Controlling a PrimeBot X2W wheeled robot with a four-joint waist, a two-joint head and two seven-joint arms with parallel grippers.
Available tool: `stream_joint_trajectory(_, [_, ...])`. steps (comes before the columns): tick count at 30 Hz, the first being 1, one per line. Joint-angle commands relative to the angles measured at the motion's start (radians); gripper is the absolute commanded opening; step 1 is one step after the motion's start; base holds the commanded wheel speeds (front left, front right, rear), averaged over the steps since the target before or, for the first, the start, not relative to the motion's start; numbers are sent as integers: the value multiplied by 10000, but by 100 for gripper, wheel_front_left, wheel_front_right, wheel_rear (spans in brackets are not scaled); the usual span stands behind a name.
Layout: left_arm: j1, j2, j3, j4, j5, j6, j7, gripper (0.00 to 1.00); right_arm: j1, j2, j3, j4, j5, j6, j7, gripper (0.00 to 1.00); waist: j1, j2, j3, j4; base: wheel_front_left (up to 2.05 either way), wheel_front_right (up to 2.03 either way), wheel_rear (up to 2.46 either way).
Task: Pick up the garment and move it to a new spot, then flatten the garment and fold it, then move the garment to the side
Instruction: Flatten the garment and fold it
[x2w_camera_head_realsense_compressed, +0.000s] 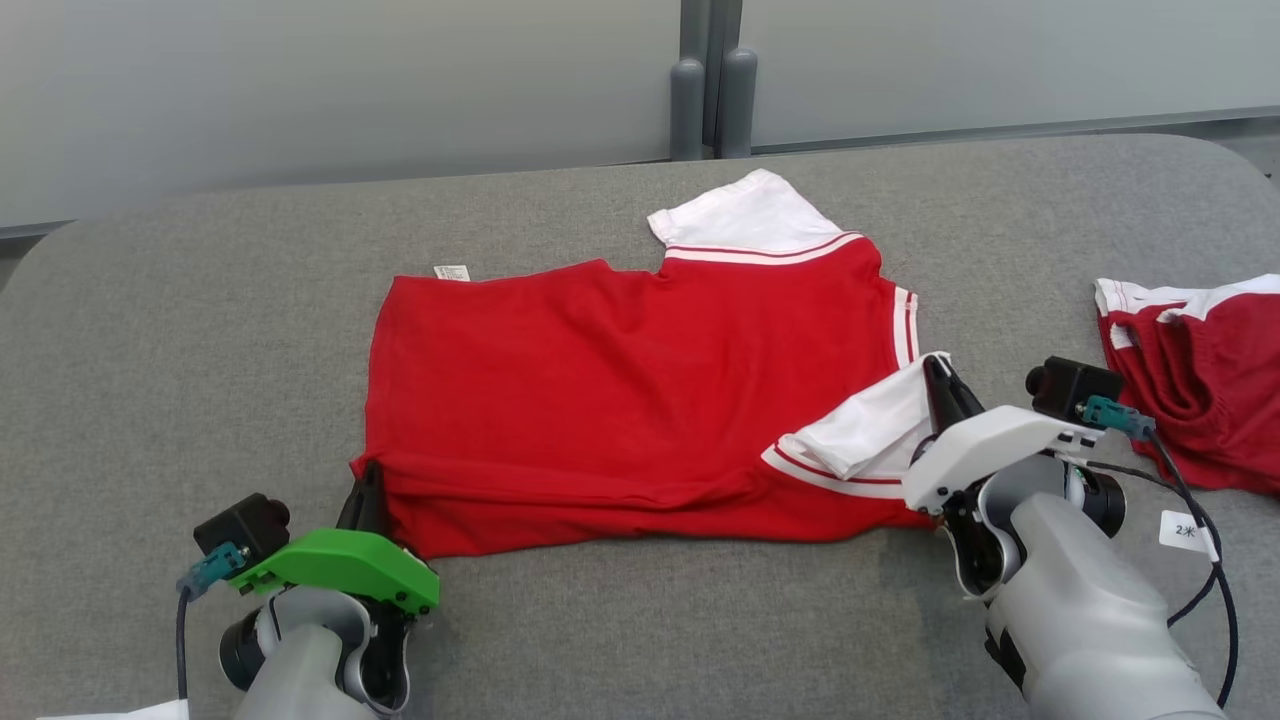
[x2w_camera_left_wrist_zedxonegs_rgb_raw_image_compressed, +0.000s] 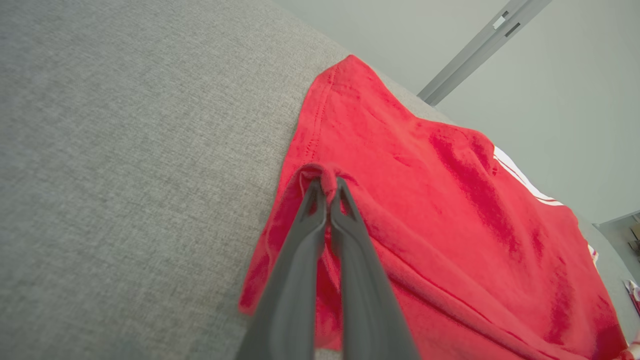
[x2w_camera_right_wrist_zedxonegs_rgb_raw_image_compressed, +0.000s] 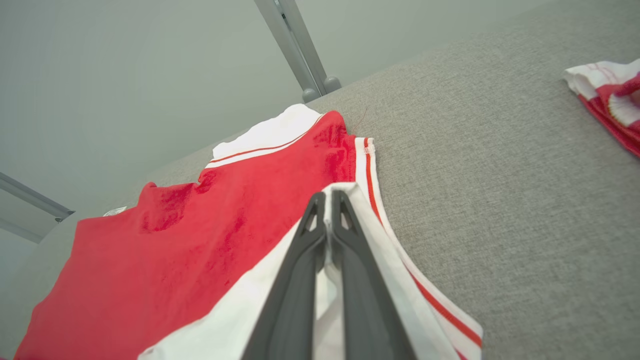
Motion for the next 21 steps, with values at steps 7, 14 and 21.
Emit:
stream_joint_trajectory(7, [-579,33,-118,109,52,-200,-91,100,-644,-38,-107,375,23,1,-63,100,0,43,126,75,0,0,0])
stream_joint_trajectory(14, [-631,31,190,-340,317,-277,-91,100,-939,-36,-206,170,130,1,-65,100,0,43,130,179,0,0,0])
stream_joint_trajectory(21, [27,50,787,-1121,540,-327,-81,100,-568,-36,-236,-800,38,1,-64,100,0,43,3,145,0,0,0])
